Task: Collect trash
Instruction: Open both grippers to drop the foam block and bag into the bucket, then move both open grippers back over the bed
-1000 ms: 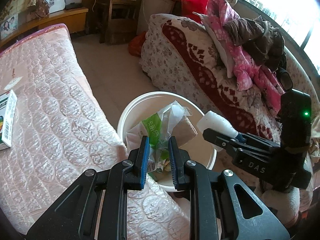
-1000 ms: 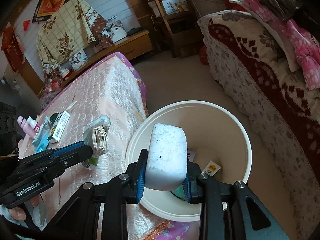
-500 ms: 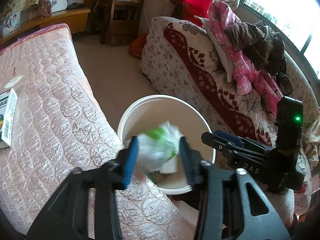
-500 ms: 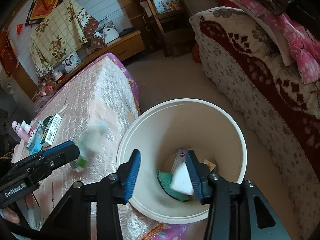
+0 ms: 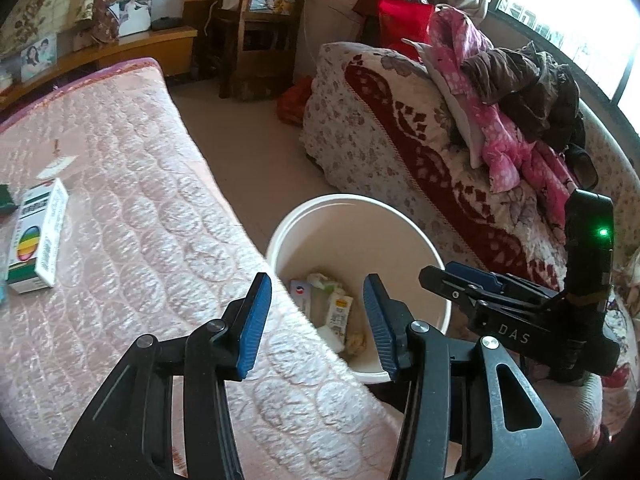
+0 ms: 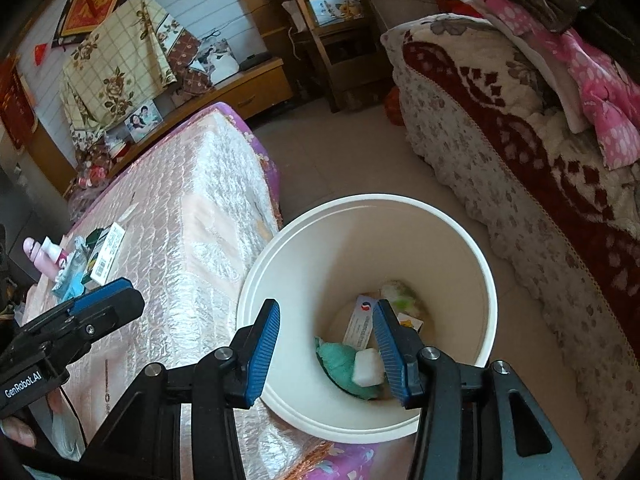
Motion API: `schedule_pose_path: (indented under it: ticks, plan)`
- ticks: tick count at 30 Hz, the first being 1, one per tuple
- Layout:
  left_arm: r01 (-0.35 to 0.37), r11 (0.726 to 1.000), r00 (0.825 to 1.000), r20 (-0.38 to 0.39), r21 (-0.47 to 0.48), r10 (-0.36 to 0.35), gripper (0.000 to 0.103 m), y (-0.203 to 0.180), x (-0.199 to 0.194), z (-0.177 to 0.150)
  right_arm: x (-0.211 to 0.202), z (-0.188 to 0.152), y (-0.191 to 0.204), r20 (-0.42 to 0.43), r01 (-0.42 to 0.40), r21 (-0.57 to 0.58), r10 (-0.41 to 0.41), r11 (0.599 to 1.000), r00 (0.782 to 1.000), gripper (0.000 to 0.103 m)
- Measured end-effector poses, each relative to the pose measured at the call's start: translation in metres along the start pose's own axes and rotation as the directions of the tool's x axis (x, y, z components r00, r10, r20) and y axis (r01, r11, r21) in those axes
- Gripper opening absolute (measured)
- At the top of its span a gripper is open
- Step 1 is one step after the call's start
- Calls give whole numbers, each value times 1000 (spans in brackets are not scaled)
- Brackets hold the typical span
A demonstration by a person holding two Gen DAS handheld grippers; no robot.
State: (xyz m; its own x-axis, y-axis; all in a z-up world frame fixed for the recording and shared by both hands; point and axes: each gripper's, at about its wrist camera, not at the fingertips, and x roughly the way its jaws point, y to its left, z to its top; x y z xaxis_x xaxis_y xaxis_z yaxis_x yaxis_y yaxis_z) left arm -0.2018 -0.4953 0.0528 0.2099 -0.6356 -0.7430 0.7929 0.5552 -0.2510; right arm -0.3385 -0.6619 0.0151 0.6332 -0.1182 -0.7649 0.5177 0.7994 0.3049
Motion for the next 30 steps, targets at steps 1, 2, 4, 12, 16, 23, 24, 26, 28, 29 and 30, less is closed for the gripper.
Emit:
schedule_pose_path:
  ticks: [1, 2, 4, 12, 16, 23, 24, 26, 28, 29, 30]
  plan:
    - [-6, 1000, 1000, 3, -2, 6, 46, 2, -1, -1, 0, 0, 3, -1, 1, -7, -1, 1000, 1000, 46]
    - [-15, 1000, 1000, 7, -4, 15, 46, 4, -4, -2, 0, -1, 6, -3, 1, -15, -1, 1000, 1000, 46]
    - [-41, 999, 999, 16, -7, 42, 46, 10, -10, -4, 0, -1, 11, -5, 1, -25, -1, 1000, 1000, 46]
    - [-154, 988, 987, 45, -20, 155, 46, 32, -33, -16, -1, -7, 42, -10, -13, -80, 12, 997, 1000, 47]
    - [-190, 980, 979, 62, -52, 194, 46, 52, -50, -23, -1, -8, 62, -11, -27, -111, 26, 993, 1000, 47]
    - [-247, 963, 963, 83, -105, 256, 46, 86, -77, -36, 1, -10, 107, -21, -64, -182, 62, 981, 998, 52]
    - [-253, 961, 961, 84, -110, 262, 46, 90, -79, -38, 2, -10, 116, -22, -71, -195, 68, 978, 997, 56]
    - [-268, 955, 956, 90, -125, 280, 46, 101, -87, -42, 3, -11, 130, -23, -82, -214, 79, 973, 997, 60]
    - [-283, 949, 950, 95, -141, 298, 46, 111, -96, -46, 5, -12, 144, -29, -97, -232, 93, 968, 995, 60]
    - [-288, 946, 948, 97, -147, 303, 46, 116, -99, -48, 6, -13, 151, -33, -104, -239, 99, 965, 995, 60]
    - [-292, 944, 946, 99, -154, 308, 46, 121, -103, -50, 8, -13, 159, -38, -113, -246, 107, 963, 994, 60]
